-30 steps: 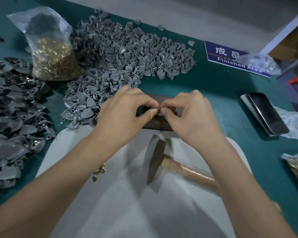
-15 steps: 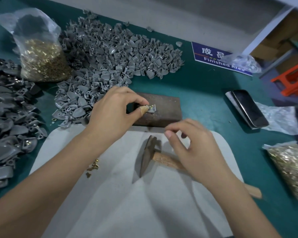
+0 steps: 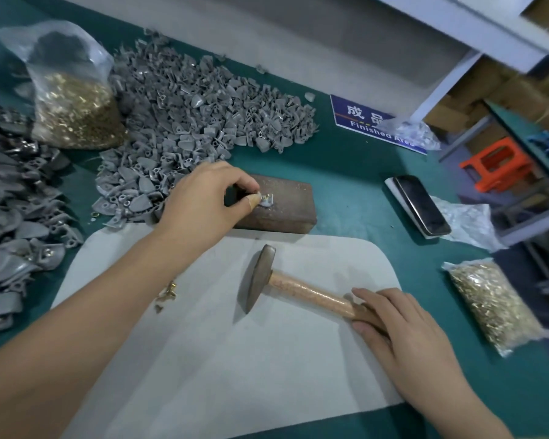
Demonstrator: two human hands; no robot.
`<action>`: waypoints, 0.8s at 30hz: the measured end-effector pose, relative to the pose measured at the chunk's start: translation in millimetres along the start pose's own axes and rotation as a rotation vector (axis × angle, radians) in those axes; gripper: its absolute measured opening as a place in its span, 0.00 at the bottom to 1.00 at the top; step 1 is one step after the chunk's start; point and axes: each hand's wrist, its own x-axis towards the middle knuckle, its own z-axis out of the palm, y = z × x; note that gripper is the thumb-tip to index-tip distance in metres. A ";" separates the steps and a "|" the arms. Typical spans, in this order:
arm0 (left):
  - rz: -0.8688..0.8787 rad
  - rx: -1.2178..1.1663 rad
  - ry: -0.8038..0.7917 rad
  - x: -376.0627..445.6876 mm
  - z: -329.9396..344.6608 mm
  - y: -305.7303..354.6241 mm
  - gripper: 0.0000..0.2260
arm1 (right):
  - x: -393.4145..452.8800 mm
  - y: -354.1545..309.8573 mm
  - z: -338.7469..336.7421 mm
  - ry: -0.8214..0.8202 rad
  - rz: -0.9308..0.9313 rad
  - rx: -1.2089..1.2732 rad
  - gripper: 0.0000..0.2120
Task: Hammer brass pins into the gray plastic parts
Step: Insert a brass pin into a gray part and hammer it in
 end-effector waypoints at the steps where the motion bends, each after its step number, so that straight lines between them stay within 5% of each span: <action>1: 0.010 -0.002 0.002 0.4 0.1 -0.3 0.04 | -3.3 5.0 -2.5 -0.012 0.002 -0.017 0.21; 8: 0.053 0.022 0.002 1.5 -1.0 -1.2 0.03 | -10.3 14.0 -14.9 -0.032 -0.106 -0.111 0.13; 13: 0.059 0.039 0.008 0.6 -1.3 -0.9 0.03 | -8.3 26.8 -31.8 -0.104 -0.077 -0.154 0.19; 17: 0.045 0.033 0.009 0.3 -0.5 -0.6 0.03 | -2.5 33.3 -46.8 0.027 -0.073 -0.252 0.09; 24: 0.049 0.035 -0.004 -0.1 -1.8 2.9 0.04 | 4.4 18.3 -35.0 0.092 0.003 -0.263 0.23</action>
